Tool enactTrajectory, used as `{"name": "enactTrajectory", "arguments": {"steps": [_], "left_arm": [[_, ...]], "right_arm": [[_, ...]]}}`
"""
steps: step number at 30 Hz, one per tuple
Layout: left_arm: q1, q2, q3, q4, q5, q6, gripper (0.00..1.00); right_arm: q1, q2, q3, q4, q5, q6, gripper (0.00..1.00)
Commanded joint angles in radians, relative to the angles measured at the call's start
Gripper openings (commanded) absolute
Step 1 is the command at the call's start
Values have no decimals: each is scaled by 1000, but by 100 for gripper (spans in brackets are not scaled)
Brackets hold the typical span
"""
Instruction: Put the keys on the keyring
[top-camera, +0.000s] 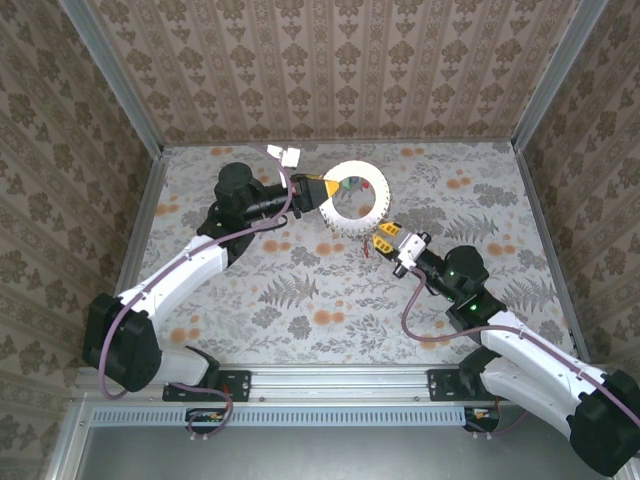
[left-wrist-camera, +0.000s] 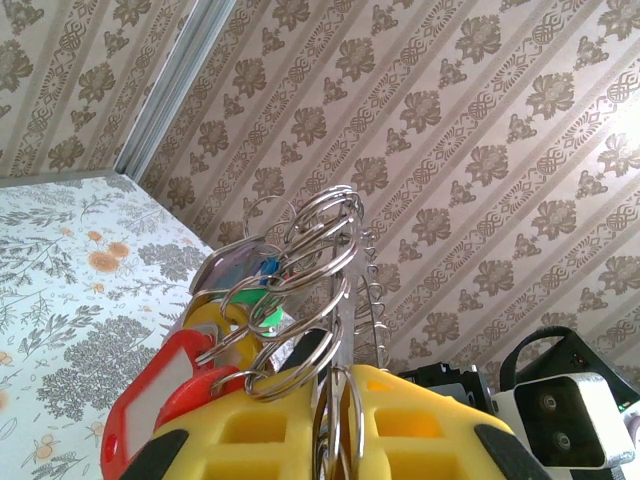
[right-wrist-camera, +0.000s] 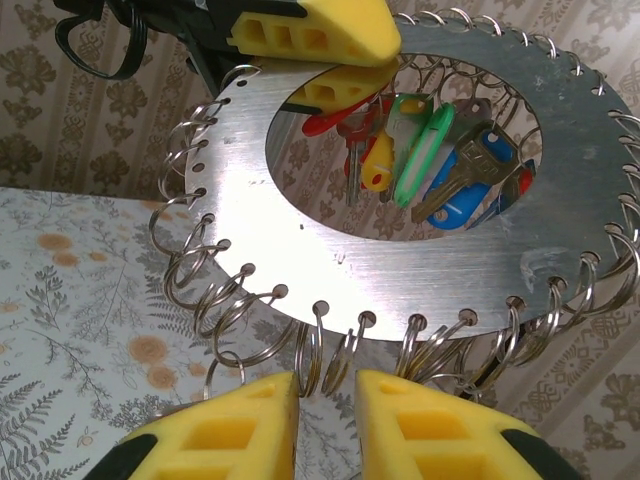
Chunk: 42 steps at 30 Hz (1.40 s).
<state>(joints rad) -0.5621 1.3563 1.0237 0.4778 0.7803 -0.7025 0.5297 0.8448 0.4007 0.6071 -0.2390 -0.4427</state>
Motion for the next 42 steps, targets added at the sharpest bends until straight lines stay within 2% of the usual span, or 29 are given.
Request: {"name": "enactTrajectory", "arguments": {"steps": [1,6,20,34,42], "left_arm": [[-5,-26,53,56,4,-2,0],[-6,-26,51,54,2,-3,0],[-5,-29,51,40,9,6,0],[-7,-33,54,35,10,9,0],[-10,-33,55,35,4,8,0]], "right_arm": [[7,12,13,52,16,2,24],[7,14,24,26,-26,6,28],[7,-38,43,-63,-48,-3,33],[7,-21,54,-53,-19,-10,16],[7,18,69,-15,-38,2,19]]}}
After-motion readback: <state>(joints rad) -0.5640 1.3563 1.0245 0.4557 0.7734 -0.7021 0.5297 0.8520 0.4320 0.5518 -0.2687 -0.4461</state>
